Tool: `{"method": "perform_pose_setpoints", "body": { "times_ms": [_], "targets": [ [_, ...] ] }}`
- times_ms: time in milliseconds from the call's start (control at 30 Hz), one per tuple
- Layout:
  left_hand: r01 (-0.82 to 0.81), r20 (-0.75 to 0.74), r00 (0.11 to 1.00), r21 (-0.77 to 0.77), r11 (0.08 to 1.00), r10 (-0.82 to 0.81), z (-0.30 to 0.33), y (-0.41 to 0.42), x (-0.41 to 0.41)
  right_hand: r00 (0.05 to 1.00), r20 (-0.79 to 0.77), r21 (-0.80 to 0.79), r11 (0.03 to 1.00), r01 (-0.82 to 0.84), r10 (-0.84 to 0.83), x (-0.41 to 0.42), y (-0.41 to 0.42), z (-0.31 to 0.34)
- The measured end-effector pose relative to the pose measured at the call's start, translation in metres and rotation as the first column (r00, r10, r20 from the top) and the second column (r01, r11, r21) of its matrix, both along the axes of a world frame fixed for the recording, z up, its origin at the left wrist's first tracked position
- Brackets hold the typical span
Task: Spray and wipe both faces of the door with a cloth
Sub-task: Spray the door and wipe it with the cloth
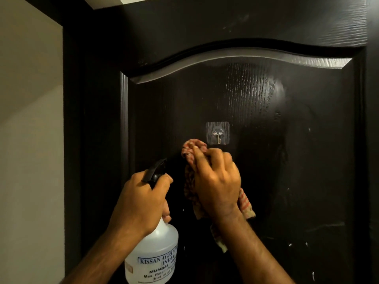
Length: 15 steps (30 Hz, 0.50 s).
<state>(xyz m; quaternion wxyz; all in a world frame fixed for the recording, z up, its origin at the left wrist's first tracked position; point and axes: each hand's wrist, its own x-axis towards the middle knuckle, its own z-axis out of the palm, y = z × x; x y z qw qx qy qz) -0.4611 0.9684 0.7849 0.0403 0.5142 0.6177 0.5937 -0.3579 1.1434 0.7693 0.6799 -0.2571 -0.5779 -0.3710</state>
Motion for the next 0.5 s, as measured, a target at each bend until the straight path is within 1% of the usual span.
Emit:
{"method": "perform_pose_setpoints", "body": {
  "times_ms": [100,233,300,400,500],
  "targets": [
    [0.008,0.014,1.0,0.002,1.0,-0.008,-0.003,-0.008,-0.006,0.993,-0.114,-0.073,0.997,-0.011,0.003,0.023,0.004,-0.018],
    [0.012,0.025,1.0,-0.002,1.0,-0.012,-0.007,-0.014,-0.01,0.983,-0.184,-0.131,0.991,-0.008,-0.016,0.062,0.013,-0.019],
    [0.019,0.022,1.0,-0.005,1.0,-0.019,-0.007,-0.013,-0.009,0.965,-0.263,-0.151,0.987,-0.045,0.004,0.08,0.014,0.0],
    [0.05,0.02,0.999,-0.015,0.999,-0.049,-0.007,-0.008,-0.002,0.902,-0.43,-0.184,0.974,-0.131,0.04,0.117,0.017,0.044],
    [0.075,-0.008,0.997,-0.005,0.997,-0.075,-0.005,0.004,0.011,0.88,-0.474,-0.21,0.975,-0.075,-0.035,0.16,0.03,0.074]
  ]
}}
